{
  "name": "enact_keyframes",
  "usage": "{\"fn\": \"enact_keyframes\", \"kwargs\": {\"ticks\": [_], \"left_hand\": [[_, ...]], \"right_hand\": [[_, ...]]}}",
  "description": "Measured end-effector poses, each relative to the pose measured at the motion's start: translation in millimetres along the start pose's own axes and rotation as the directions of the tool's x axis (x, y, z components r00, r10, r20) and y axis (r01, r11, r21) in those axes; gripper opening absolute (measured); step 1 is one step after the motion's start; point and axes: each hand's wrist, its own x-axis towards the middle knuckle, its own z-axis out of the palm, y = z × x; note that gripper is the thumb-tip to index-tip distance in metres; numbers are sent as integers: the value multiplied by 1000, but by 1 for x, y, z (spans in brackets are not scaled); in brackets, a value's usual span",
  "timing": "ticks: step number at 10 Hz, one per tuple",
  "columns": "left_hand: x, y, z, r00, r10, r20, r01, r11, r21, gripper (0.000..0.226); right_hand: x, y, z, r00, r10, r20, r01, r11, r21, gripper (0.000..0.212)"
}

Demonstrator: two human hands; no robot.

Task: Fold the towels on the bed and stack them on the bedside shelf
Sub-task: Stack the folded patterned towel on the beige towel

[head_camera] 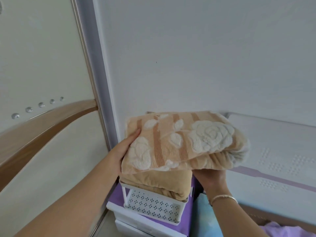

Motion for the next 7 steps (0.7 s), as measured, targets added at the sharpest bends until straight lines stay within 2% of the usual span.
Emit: {"fn": "enact_keyframes", "kwargs": {"ticks": [1, 2, 3, 4, 5, 6, 7], "left_hand": [[25, 13, -16, 996, 72, -59, -65, 992, 112, 54], [58, 24, -34, 986, 120, -117, -85, 959, 269, 64], [90, 30, -48, 984, 107, -140, -49, 930, 365, 79], [126, 29, -65, 985, 74, -159, 2, 902, 432, 61], [154, 17, -87, 983, 13, -180, 82, 857, 508, 50], [173, -10, -112, 964, -122, -234, 234, 808, 541, 46], [189, -34, -136, 922, 4, -388, 312, 587, 747, 82]], "right_hand": [[17, -7, -8, 540, 110, 834, -517, 826, 225, 53], [39, -10, 11, 659, 245, 711, -428, 899, 87, 67], [51, -2, 30, 667, 300, 682, -280, 949, -144, 64], [58, 7, 49, 694, 348, 630, -221, 936, -274, 50], [75, 37, 55, 744, 398, 537, -208, 901, -379, 65], [85, 75, 60, 827, 414, 380, -128, 797, -590, 99], [77, 85, 73, 947, 140, 290, 161, 575, -802, 85]]}}
